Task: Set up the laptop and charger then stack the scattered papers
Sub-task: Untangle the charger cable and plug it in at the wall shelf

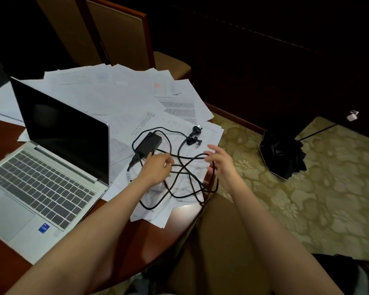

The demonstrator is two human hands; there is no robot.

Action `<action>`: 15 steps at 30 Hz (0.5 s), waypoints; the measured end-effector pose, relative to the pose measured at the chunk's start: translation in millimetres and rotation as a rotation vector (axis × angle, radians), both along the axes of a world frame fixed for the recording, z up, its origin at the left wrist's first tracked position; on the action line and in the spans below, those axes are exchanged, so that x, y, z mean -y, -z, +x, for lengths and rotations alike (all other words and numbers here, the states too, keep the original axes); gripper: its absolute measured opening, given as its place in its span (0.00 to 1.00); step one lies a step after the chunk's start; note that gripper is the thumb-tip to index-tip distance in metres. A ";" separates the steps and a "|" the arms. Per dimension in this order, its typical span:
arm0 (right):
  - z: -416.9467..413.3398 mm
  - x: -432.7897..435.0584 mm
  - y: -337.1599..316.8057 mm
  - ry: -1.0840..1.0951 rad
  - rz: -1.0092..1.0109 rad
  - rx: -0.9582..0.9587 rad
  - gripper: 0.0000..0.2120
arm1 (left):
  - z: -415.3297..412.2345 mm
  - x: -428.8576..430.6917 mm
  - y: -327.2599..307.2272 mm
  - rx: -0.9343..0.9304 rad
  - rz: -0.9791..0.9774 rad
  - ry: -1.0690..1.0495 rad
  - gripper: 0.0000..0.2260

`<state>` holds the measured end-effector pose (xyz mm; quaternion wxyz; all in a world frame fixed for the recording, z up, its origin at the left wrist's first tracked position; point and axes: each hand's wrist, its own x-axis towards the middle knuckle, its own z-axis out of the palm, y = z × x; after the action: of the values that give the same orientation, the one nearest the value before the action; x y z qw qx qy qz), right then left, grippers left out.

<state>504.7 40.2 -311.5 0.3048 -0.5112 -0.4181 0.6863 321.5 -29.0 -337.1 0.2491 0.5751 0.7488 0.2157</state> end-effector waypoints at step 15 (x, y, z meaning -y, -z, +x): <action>-80.0 -56.8 29.2 -0.108 -0.076 0.351 0.11 | -41.6 -28.1 -10.6 -0.152 -0.103 -0.364 0.19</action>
<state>424.7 96.9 -340.7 0.1705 -0.6111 -0.4654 0.6172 279.9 -0.9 -326.5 0.1775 0.4313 0.8672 0.1746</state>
